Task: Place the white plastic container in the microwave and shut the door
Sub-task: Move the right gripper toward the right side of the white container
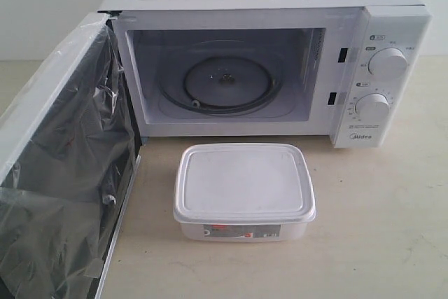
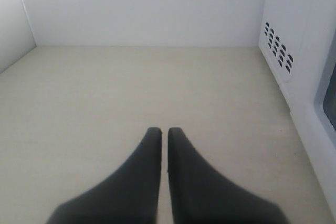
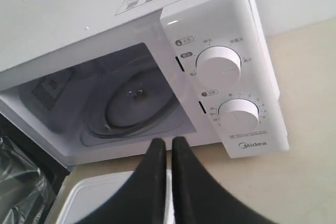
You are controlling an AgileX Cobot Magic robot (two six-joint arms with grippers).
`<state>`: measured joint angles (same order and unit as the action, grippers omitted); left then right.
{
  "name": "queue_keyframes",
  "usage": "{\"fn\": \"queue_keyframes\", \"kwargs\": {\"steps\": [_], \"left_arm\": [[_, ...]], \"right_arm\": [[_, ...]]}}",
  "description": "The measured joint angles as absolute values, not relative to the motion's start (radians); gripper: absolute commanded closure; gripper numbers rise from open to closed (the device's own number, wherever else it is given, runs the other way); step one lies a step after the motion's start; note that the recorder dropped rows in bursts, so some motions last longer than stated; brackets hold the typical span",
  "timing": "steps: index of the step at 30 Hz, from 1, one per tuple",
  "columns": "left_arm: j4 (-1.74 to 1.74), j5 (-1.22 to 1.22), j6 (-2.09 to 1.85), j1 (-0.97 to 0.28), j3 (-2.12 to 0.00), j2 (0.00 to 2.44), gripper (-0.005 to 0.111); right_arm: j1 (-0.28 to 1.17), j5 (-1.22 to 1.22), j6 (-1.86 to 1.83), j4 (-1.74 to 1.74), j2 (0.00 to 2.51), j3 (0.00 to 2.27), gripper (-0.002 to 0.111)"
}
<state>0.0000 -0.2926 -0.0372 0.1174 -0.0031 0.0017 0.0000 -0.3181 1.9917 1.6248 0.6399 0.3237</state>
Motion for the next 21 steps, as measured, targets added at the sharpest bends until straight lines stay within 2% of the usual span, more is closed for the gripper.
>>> {"fn": "queue_keyframes", "kwargs": {"steps": [11,17,21], "left_arm": [[0.000,-0.293,-0.037,0.117,-0.003,0.002,0.102],[0.000,-0.293,-0.037,0.117,-0.003,0.002,0.102],[0.000,-0.293,-0.037,0.117,-0.003,0.002,0.102]], "right_arm": [[0.000,-0.383,2.094,1.725,0.632,0.326,0.108],[0.001,-0.505,2.007,1.333,0.632,0.305,0.108],[0.001,-0.600,1.624,0.939,0.632,0.242,0.108]]}}
